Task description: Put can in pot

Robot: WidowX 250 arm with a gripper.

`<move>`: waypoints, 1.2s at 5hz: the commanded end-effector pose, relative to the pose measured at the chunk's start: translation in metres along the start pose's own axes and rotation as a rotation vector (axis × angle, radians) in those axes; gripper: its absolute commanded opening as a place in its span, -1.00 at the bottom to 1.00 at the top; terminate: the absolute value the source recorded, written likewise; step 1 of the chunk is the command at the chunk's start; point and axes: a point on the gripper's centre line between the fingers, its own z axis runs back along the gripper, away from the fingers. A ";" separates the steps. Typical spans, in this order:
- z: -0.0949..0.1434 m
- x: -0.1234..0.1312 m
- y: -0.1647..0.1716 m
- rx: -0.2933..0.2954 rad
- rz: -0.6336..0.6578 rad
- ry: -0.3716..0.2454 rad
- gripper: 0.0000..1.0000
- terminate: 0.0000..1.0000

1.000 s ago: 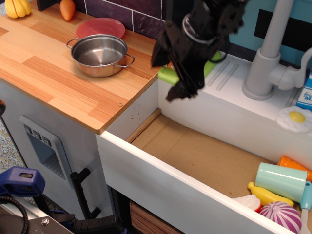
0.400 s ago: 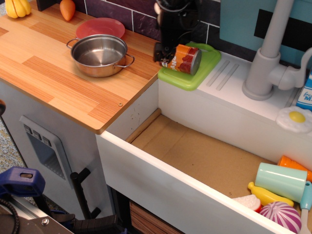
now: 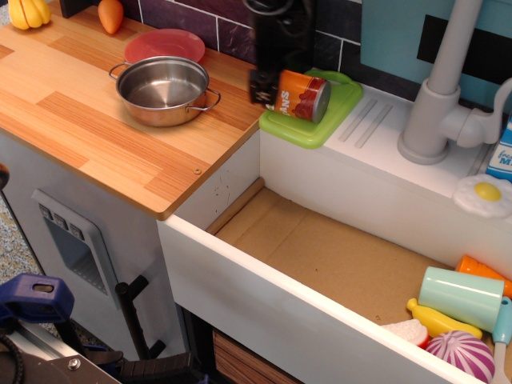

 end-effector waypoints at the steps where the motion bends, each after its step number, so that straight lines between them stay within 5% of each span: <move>1: -0.007 0.000 0.019 0.033 -0.027 -0.081 1.00 -1.00; 3: -0.029 0.005 0.019 0.017 -0.023 -0.130 1.00 -1.00; 4: -0.030 0.007 0.017 0.000 0.018 -0.115 -1.00 -1.00; 6: 0.042 -0.018 0.027 -0.036 0.020 0.038 -1.00 -1.00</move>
